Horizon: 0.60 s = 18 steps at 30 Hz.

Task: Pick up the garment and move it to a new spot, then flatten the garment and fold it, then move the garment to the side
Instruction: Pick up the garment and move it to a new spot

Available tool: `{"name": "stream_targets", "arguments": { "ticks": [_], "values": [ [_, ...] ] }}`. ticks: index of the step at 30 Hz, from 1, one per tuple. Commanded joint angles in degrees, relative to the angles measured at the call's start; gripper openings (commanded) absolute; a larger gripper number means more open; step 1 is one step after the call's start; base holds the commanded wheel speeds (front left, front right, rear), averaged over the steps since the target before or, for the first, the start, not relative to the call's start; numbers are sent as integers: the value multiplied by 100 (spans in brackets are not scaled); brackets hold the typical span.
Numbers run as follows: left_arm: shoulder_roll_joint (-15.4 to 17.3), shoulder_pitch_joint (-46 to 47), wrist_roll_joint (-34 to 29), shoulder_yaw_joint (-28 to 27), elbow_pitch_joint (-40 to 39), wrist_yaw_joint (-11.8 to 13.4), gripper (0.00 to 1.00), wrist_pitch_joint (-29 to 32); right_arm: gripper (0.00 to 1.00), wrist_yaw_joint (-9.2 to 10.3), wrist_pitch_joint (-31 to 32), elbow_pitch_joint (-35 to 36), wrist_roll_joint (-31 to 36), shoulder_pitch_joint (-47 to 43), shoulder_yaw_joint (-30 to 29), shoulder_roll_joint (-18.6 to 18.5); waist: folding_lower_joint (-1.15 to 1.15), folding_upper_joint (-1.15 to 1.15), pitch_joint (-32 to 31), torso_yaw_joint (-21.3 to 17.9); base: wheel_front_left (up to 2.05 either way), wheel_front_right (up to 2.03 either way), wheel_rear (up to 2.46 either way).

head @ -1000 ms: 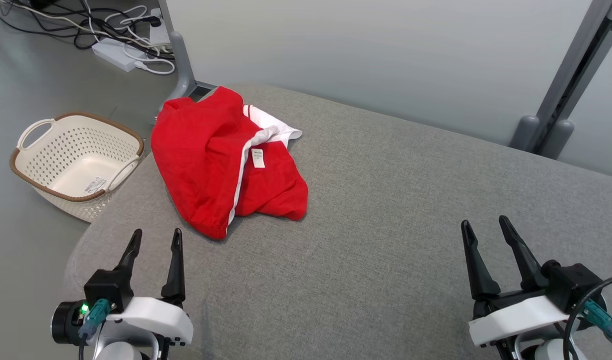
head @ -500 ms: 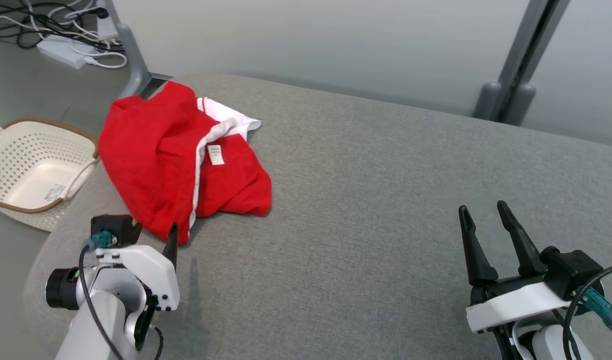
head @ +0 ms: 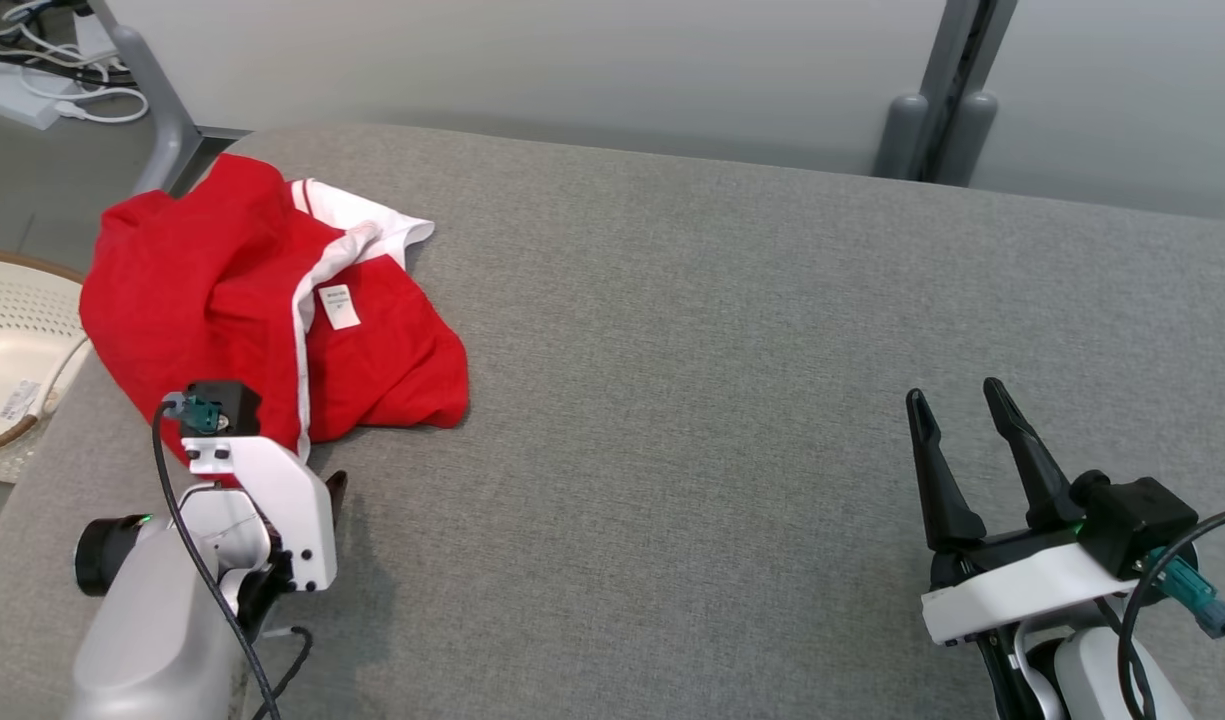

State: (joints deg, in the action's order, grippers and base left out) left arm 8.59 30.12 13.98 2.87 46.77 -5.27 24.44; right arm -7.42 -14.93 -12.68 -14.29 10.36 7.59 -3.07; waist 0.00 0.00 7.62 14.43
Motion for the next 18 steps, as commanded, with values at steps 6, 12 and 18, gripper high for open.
{"name": "stream_targets", "arguments": {
  "ticks": [6, 12, 18],
  "values": [
    [191, 244, 23, -63, 337, 106, 100, 48, 100, -13, -26, -2, -40, 152, 32, -12, 0, 0, 116, -168, 0, 0, 0],
    [262, 397, 115, -90, 725, 116, 91, 15, 100, -13, -27, -29, -38, 214, 57, -9, 0, 0, 187, -235, 0, 0, 0],
    [306, 514, 111, -38, 1015, 118, 2, -154, 100, -13, -26, -58, -37, 209, 61, -11, 0, 0, 185, -253, 0, 0, 0]
  ]
}}
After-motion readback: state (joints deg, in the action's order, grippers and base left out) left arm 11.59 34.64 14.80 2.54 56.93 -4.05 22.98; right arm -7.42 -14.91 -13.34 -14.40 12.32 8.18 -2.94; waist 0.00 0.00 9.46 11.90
